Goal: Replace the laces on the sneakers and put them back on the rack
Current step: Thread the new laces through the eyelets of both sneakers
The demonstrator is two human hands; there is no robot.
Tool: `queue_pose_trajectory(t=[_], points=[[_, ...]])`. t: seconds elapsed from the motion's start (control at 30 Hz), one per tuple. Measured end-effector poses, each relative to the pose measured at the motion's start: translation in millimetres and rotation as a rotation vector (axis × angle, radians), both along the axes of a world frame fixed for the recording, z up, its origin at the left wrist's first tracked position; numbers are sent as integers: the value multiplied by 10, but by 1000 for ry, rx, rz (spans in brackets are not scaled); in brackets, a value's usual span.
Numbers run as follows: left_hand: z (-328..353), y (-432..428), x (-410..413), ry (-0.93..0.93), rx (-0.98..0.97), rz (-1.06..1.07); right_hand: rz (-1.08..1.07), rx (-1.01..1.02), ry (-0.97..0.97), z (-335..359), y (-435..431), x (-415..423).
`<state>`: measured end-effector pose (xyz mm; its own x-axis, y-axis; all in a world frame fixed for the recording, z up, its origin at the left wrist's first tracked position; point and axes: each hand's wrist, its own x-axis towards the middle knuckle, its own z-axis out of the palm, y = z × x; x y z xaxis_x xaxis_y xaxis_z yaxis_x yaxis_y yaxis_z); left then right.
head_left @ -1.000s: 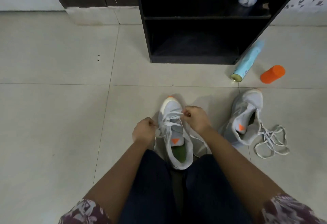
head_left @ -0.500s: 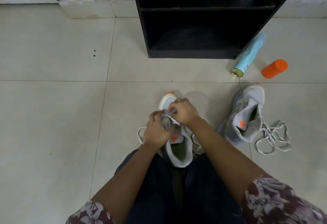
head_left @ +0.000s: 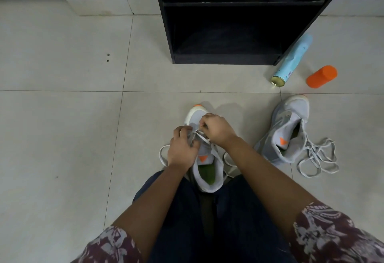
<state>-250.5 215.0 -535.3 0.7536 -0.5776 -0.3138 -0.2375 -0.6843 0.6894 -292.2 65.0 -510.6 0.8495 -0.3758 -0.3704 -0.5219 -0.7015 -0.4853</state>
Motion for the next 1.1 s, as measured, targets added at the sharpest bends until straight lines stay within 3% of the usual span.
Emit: queue_pose_trajectory(t=[0.2,0.33,0.47,0.6,0.9,1.1], points=[[-5,-9,-13,0,-15,-3,-115,164,-57,47,-104,-126],[12,-14,37,-15,-10,-43,-279,97,-163,178,24,-433],[51,-72,29,-69,104,-140,-163,-61,49,254,274,-573],[68,-85,7,-103,212,-183,-160,-218,85,293,390,-537],[19,-134,-54,-35,212,-82,-74,-184,95,377,460,-796],[57,-143,-38,-16,221,-97,-124,-26,49,317,490,-912]])
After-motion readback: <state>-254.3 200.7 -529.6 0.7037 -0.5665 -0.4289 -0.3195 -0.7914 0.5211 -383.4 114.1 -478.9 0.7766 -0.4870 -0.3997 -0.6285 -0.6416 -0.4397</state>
